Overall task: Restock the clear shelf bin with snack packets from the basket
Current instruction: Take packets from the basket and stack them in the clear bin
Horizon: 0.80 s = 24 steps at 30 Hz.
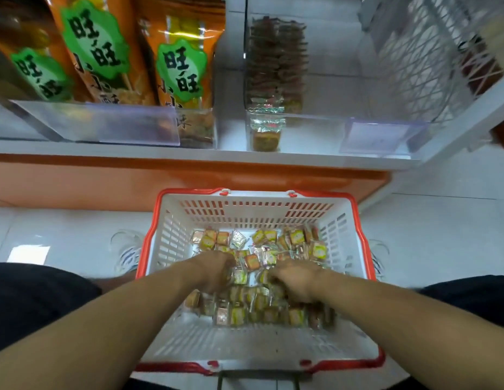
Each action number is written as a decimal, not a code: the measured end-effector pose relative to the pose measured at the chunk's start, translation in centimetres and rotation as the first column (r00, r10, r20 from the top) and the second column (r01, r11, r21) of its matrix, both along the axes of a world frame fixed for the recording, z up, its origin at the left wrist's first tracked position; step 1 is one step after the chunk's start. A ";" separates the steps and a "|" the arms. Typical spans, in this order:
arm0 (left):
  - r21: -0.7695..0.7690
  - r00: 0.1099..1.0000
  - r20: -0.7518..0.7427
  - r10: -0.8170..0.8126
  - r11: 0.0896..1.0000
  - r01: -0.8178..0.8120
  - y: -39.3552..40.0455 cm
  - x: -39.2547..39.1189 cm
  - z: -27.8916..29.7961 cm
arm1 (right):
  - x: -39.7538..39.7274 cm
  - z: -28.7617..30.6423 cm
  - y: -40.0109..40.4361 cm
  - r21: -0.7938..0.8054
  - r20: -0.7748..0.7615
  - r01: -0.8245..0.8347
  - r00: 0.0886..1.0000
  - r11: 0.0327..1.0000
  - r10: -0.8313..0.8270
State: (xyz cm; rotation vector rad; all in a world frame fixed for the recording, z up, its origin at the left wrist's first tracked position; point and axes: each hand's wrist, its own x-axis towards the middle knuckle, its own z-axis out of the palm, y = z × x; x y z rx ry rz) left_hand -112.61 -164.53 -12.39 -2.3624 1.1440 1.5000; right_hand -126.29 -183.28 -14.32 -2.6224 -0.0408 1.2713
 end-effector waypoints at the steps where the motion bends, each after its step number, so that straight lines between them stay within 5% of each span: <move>1: -0.026 0.999 -0.025 0.020 0.999 -0.021 -0.3 -0.4 -0.9 | -0.2 -1.1 0.6 0.013 -0.014 -0.040 0.999 0.999 0.041; 5: -0.044 0.991 -0.083 -0.102 0.994 0.098 -1.2 -4.4 -5.5 | -0.5 -4.1 2.4 -0.031 -0.041 -0.217 0.976 0.976 0.215; 9: 0.000 0.950 0.089 -0.300 0.954 0.301 -1.0 -7.9 -9.5 | -0.7 -5.1 3.1 -0.062 -0.055 -0.328 0.944 0.943 0.325; 18: -0.028 0.991 -0.019 -0.135 0.991 0.134 -0.9 -7.3 -11.0 | -0.9 -5.9 3.0 -0.133 -0.209 -0.365 0.919 0.921 0.334; 24: -0.004 0.959 0.002 -0.285 0.959 0.285 -0.8 -7.1 -11.0 | -1.0 -6.7 3.1 -0.188 -0.258 -0.461 0.875 0.867 0.410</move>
